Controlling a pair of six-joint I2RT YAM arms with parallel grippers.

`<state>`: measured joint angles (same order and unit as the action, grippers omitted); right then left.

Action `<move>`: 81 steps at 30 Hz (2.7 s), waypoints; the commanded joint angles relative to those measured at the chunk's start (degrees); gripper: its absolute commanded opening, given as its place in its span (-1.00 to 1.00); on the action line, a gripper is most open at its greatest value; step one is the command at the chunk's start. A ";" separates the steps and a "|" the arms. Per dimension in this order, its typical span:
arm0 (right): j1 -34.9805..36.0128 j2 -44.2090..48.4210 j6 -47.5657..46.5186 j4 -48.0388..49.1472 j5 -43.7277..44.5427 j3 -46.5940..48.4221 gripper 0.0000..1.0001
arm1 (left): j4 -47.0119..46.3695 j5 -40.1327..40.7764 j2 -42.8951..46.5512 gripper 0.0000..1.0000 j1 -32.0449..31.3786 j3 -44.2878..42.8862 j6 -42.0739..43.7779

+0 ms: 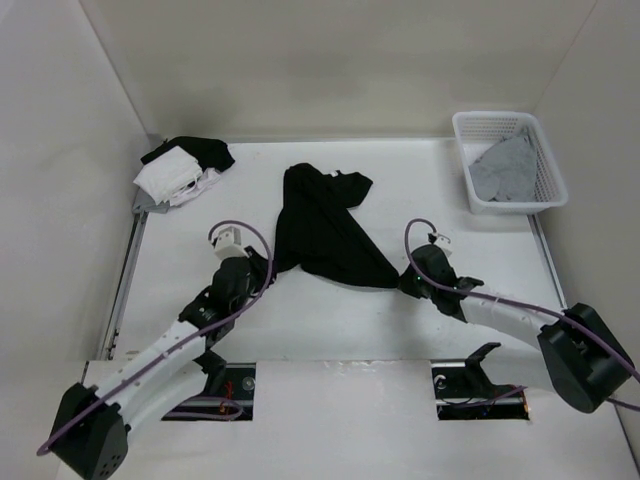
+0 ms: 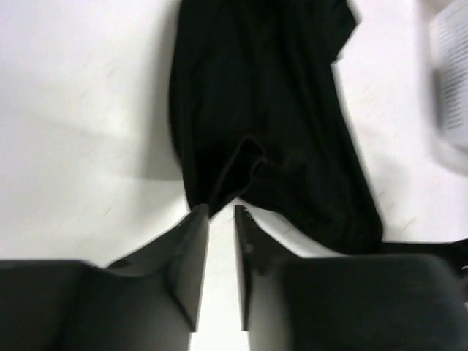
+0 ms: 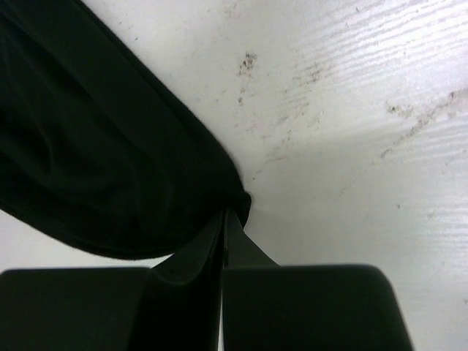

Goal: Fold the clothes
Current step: Flatten the tank top out

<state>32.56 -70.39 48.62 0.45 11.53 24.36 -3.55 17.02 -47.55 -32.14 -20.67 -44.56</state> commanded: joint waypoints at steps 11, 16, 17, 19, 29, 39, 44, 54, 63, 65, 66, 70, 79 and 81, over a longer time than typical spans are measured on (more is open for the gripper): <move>1.76 14.66 1.92 -9.50 3.23 -1.51 -0.46 | 22.54 1.81 9.52 -0.03 9.33 4.06 -9.32; 1.06 15.11 0.16 -8.89 3.41 -0.37 -0.36 | 14.73 -6.10 2.55 0.03 10.30 5.46 -17.29; 1.15 14.67 -0.10 -8.62 3.50 -0.19 -0.36 | 13.67 -7.25 2.46 0.03 10.48 5.81 -19.93; 1.15 14.06 -0.80 -8.10 3.67 0.16 -0.36 | 13.83 -7.79 3.24 0.02 10.57 5.90 -25.98; 1.59 12.73 -2.74 -3.53 2.97 0.34 -0.36 | 12.44 -8.66 3.19 0.07 13.20 7.14 -49.05; 9.84 8.44 -10.12 -3.17 2.17 7.71 -0.84 | 1.10 -11.74 -9.84 0.24 10.39 2.12 -49.04; 8.54 5.52 -9.51 -4.50 10.25 7.46 -0.35 | 0.65 -9.64 -11.07 0.26 8.19 1.51 -48.70; 2.12 1.40 -6.17 -3.62 5.17 6.05 0.08 | -5.14 -9.28 -21.87 -0.12 9.77 -0.43 -44.74; 2.47 -4.05 -3.71 -0.80 4.64 6.32 -0.13 | -12.00 -11.39 -26.11 -0.89 7.84 -2.10 -39.49; 2.47 -4.32 -3.18 -0.54 5.17 5.70 -0.19 | -11.30 -10.52 -22.78 -0.98 6.70 -0.44 -35.10; 2.12 -4.32 -3.01 -0.36 5.17 5.44 -0.22 | -10.61 -10.08 -20.33 -1.00 6.00 1.05 -32.99; 0.54 -4.84 -2.92 0.78 3.86 5.35 -0.56 | 1.58 -6.66 -8.55 -0.96 1.44 7.82 -27.26; -3.07 4.55 1.30 -1.24 2.79 0.95 -0.66 | 29.20 6.70 10.28 0.00 -8.51 8.02 -26.99; -2.81 5.35 0.86 -1.77 2.62 0.95 -0.39 | 30.01 7.94 11.16 0.08 -8.16 6.87 -27.25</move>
<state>29.43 -67.07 48.56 -2.20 13.69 25.26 18.13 18.70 -37.30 -40.27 -11.60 -73.01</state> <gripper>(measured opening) 0.279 0.527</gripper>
